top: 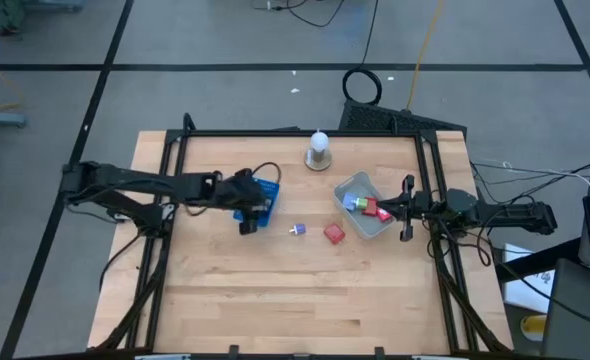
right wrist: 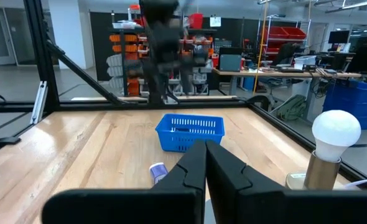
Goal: Pick & Place Office items
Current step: Put the red charger into the gray bin
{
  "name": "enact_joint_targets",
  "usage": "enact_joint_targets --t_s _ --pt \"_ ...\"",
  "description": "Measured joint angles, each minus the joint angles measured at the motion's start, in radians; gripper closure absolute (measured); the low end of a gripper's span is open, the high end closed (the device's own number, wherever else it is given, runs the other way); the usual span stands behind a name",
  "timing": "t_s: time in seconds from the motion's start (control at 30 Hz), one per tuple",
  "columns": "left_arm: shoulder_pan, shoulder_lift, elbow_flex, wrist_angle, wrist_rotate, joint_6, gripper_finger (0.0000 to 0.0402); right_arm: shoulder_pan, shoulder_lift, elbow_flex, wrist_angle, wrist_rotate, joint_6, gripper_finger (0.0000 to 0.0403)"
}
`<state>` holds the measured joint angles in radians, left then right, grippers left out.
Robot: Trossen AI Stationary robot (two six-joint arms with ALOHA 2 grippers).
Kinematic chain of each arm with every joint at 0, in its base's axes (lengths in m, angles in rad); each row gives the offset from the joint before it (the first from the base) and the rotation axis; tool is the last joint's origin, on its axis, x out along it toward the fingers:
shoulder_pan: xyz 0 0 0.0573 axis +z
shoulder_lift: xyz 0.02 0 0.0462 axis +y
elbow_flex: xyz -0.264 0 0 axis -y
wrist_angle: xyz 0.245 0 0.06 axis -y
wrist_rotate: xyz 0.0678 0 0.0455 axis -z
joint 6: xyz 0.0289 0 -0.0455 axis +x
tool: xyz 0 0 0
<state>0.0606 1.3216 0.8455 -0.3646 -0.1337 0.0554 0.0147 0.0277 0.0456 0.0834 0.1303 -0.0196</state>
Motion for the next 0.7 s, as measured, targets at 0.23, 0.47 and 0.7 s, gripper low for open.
enact_joint_targets --t_s 0.23,0.47,0.7 --pt "-0.075 -0.221 -0.006 0.054 0.004 0.037 0.032 0.0 0.0 0.0 -0.005 0.0 -0.013 0.0403" --pt "-0.135 -0.445 -0.012 0.066 -0.006 0.003 0.0387 0.0 0.0 0.0 -0.006 0.0 -0.015 0.0403" --pt "-0.196 -0.727 -0.185 0.142 -0.053 0.006 0.0396 0.0 0.0 0.0 -0.006 0.0 -0.019 0.0403"
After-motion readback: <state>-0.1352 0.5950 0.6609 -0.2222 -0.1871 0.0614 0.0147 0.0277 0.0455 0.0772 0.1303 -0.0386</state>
